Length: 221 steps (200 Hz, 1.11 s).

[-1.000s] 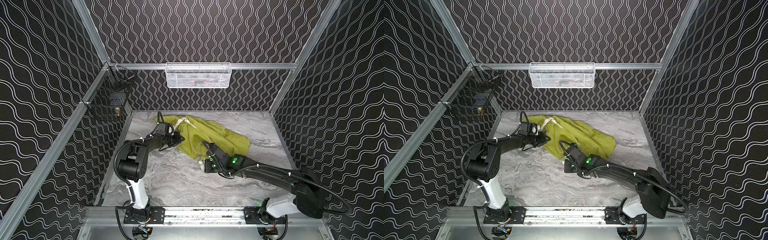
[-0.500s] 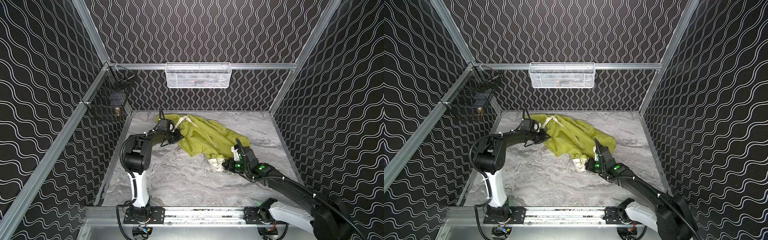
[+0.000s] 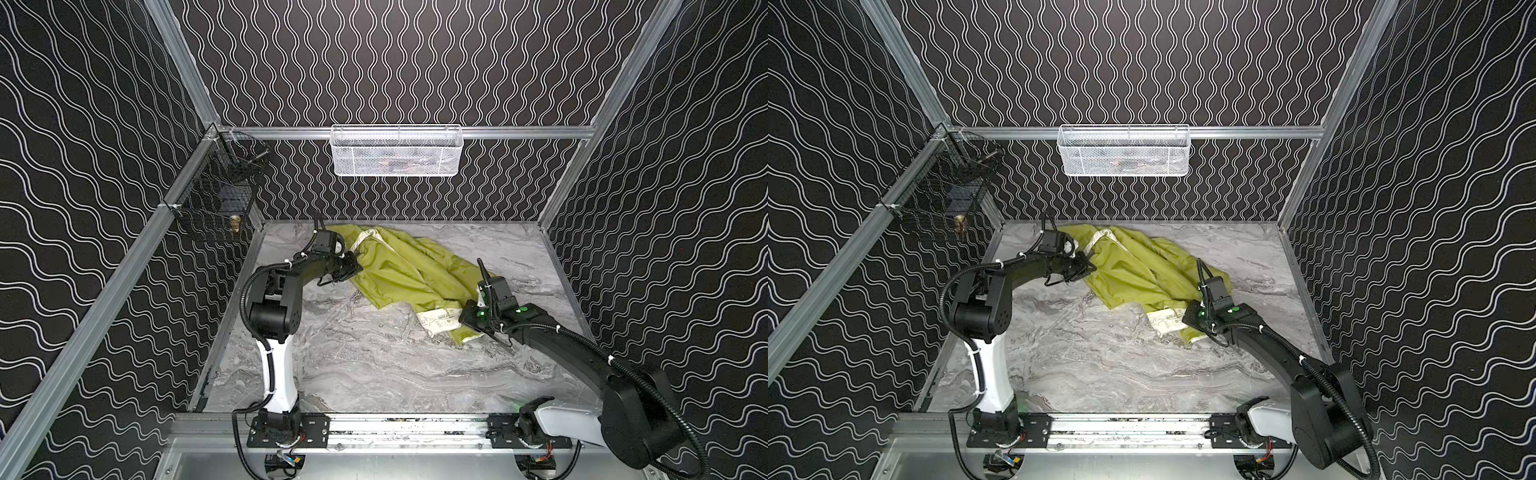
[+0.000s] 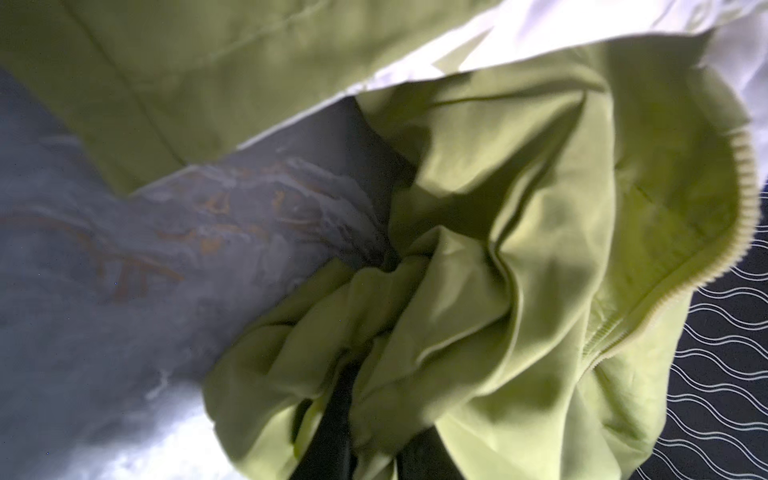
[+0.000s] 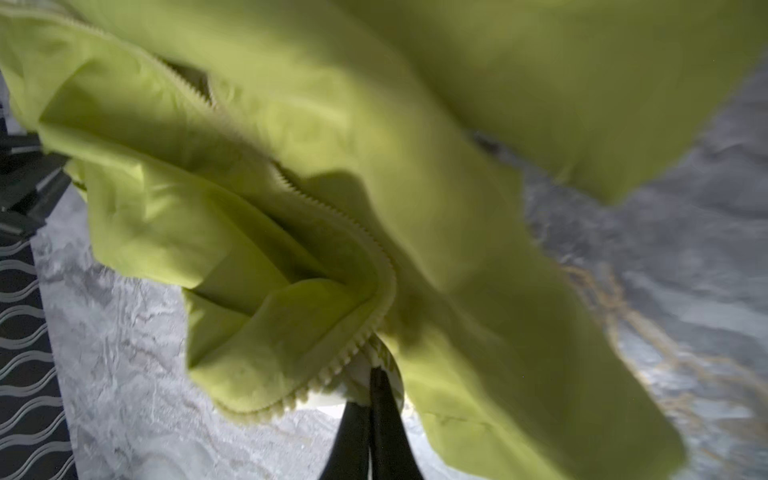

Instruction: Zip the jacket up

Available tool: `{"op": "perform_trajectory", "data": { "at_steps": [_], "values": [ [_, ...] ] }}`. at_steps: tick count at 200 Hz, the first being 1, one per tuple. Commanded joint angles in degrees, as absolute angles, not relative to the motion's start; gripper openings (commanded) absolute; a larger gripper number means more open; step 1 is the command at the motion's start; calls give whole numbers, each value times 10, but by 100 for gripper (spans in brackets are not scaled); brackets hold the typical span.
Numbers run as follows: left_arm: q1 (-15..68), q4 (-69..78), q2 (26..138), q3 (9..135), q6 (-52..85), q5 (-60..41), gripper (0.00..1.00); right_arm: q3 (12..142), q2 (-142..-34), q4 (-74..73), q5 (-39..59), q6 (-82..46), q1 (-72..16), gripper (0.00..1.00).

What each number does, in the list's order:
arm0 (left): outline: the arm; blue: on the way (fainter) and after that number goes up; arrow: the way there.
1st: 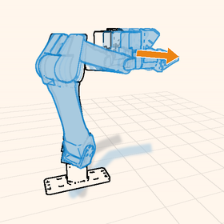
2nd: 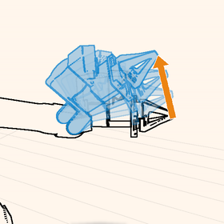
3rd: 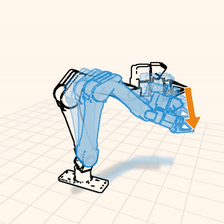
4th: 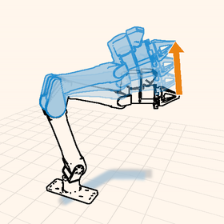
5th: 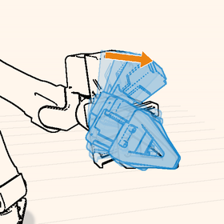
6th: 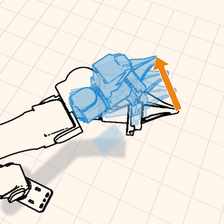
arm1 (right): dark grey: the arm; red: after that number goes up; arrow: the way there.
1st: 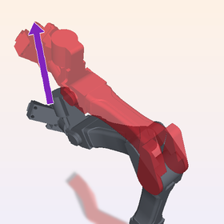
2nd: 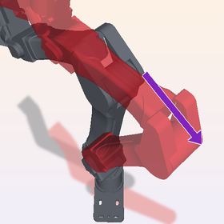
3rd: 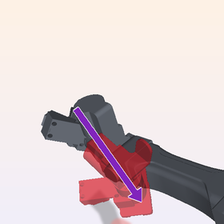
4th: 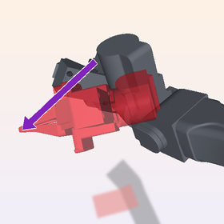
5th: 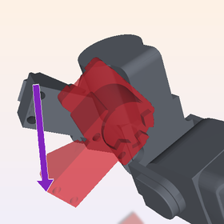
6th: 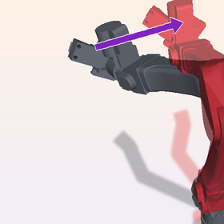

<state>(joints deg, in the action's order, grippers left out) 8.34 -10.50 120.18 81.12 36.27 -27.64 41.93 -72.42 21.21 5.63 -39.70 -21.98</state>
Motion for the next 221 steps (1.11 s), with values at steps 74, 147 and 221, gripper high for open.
{"op": "perform_trajectory", "data": {
  "at_steps": [74, 147, 221],
  "values": [
    [75, -101, 1191, 822, 362, -290, 23, 404, -644, 206, 162, -437, -214, 35],
    [78, -90, 1130, 769, 366, -284, 38, 421, -612, 164, 157, -547, -328, 41],
    [151, -89, 997, 668, 392, -271, 55, 422, -723, 75, 85, -610, -392, 36]
  ]
}}
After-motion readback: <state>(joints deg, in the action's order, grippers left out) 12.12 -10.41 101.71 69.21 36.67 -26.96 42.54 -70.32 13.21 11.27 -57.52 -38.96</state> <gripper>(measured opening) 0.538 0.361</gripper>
